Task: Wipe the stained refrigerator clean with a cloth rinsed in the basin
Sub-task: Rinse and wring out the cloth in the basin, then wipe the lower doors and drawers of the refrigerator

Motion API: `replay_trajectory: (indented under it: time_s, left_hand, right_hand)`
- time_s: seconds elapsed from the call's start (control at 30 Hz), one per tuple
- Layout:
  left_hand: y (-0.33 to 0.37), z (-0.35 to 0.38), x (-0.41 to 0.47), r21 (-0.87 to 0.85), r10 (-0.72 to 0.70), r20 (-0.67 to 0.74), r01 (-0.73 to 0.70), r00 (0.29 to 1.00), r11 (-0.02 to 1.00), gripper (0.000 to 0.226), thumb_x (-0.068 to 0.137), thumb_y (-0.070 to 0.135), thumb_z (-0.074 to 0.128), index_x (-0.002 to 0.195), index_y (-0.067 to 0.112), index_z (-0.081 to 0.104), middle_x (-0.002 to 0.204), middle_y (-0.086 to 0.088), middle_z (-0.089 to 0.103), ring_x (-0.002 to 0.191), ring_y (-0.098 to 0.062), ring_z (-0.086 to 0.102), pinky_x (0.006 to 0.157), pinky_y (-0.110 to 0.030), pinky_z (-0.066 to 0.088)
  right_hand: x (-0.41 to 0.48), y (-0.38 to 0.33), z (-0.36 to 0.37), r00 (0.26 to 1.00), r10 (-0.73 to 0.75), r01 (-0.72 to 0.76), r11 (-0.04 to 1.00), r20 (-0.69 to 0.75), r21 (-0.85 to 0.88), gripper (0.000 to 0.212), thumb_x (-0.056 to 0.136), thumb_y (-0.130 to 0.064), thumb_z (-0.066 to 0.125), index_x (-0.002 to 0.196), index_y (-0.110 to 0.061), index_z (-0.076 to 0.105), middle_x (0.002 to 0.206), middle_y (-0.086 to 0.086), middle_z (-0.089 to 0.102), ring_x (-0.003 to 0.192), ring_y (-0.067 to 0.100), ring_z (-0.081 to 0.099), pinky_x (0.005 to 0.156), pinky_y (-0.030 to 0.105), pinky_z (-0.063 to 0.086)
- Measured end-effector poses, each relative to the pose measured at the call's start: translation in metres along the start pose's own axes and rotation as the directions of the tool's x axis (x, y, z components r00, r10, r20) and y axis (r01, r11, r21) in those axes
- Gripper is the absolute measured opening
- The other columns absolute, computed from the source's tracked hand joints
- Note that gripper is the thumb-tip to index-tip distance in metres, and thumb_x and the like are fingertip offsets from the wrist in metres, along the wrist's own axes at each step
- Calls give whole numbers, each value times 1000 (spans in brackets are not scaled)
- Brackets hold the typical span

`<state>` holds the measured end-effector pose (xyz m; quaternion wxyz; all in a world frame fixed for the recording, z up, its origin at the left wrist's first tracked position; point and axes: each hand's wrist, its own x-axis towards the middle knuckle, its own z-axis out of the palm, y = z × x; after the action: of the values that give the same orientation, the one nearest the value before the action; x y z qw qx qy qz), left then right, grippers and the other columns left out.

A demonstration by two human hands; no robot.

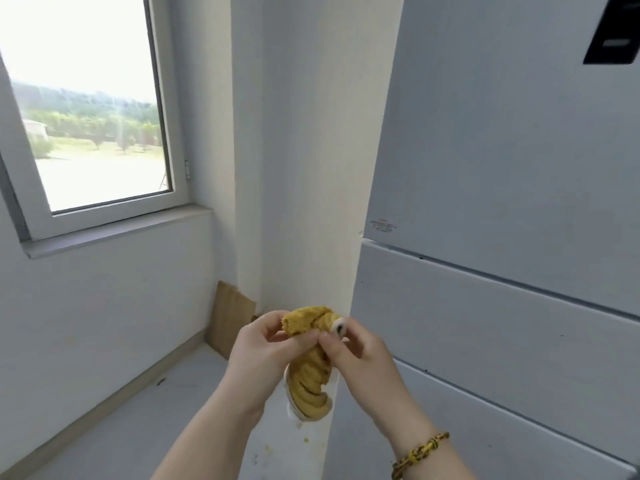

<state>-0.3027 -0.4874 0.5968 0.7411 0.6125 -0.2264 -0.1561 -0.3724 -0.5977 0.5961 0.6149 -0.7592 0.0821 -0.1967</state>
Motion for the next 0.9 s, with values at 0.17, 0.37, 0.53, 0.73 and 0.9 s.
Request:
replay_trajectory:
  time_s: [0.17, 0.37, 0.53, 0.73, 0.9]
  left_hand:
    - [1, 32, 20, -142, -101, 174, 126, 980, 982, 14, 81, 8, 55, 88, 3, 65, 72, -8, 71, 66, -17, 68, 59, -24, 56]
    - [8, 59, 40, -188, -127, 303, 190, 944, 964, 21, 93, 4, 40, 91, -1, 60, 48, -1, 61, 37, -7, 55, 38, -15, 45]
    - [14, 71, 56, -238, -155, 346, 246, 925, 939, 21, 92, 9, 43, 92, 3, 63, 72, -11, 68, 70, -24, 62, 81, -42, 48]
    - [1, 62, 75, -116, -296, 452, 384, 842, 916, 30, 82, 29, 54, 96, 3, 63, 95, -15, 69, 91, -30, 62, 84, -47, 50]
    - [-13, 62, 79, 49, -392, 577, 449, 716, 892, 16, 80, 7, 56, 95, 2, 61, 81, -10, 69, 70, -21, 67, 62, -31, 56]
  right_hand:
    - [-5, -2, -59, 943, -60, 20, 992, -326, -124, 27, 95, -18, 44, 73, -10, 57, 70, 1, 55, 64, 2, 52, 59, 15, 40]
    - [-12, -7, -95, 908, 72, -5, 987, -412, 160, 29, 96, -24, 40, 77, -16, 61, 70, -2, 62, 65, 7, 58, 61, 21, 48]
    - [-15, 4, -96, 990, 140, -129, 899, 4, 418, 72, 56, -61, 73, 113, -20, 60, 114, -3, 67, 110, 15, 61, 82, 27, 54]
    - [-4, 11, -95, 935, 179, -112, 968, -305, 223, 25, 75, -34, 70, 92, -14, 66, 83, -5, 74, 81, 8, 67, 61, 15, 51]
    - [8, 7, -95, 915, 239, -197, 968, -324, 158, 11, 90, -24, 52, 91, -20, 62, 94, -4, 69, 89, 10, 64, 72, 19, 53]
